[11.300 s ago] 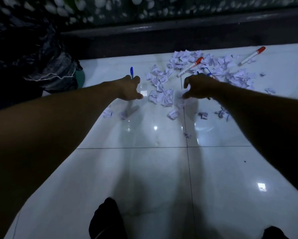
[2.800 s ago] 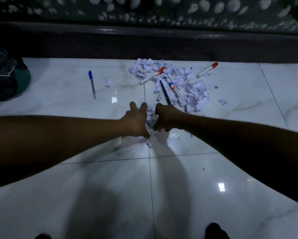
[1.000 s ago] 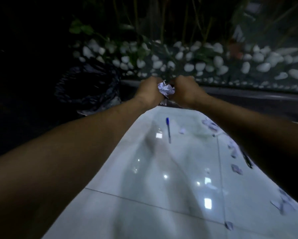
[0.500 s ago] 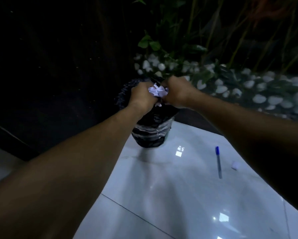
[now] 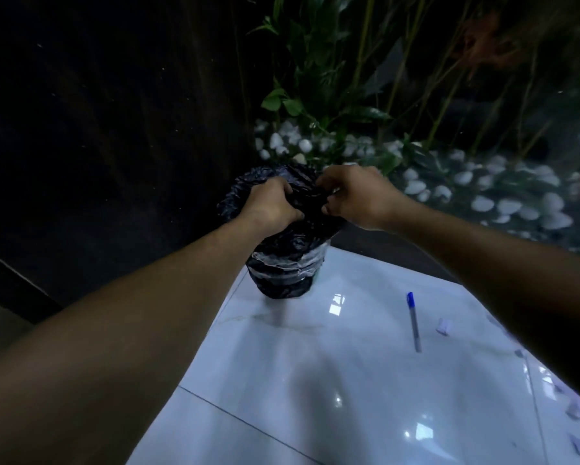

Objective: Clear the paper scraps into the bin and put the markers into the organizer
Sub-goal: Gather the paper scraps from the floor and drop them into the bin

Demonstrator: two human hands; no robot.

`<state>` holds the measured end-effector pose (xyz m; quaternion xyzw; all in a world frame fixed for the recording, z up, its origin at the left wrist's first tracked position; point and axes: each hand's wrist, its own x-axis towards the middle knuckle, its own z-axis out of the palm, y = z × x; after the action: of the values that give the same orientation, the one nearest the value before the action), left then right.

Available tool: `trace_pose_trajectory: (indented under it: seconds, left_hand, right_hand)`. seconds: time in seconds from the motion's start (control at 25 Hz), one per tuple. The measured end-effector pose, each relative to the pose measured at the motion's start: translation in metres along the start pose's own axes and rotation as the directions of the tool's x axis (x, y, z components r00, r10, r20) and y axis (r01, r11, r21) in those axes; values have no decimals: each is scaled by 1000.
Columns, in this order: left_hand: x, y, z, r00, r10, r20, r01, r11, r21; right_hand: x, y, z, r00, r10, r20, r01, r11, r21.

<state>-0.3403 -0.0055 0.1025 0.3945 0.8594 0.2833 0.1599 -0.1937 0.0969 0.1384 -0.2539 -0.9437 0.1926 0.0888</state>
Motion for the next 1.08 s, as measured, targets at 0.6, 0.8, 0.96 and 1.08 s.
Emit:
trace_pose_trajectory:
  seconds: [0.6,0.8,0.96,1.08]
  left_hand:
    - [-129,192,150,696,511,504,-611,791,42]
    - [-174,211,219,585,486,649,-674,737,55]
    - [-195,208,263,540,389,746,-686,717,123]
    - [-200,198,290,547,312,777,-668,722,180]
  right_hand:
    - [-281,181,-76,805,518,290,-408,838,-363]
    - [-373,236,-85,666,643,378,-502,762,-410]
    - [-428,279,-78,566,712,416,-569,702,-428]
    - [-460,308,-60,498,744,446,-603,667,-438]
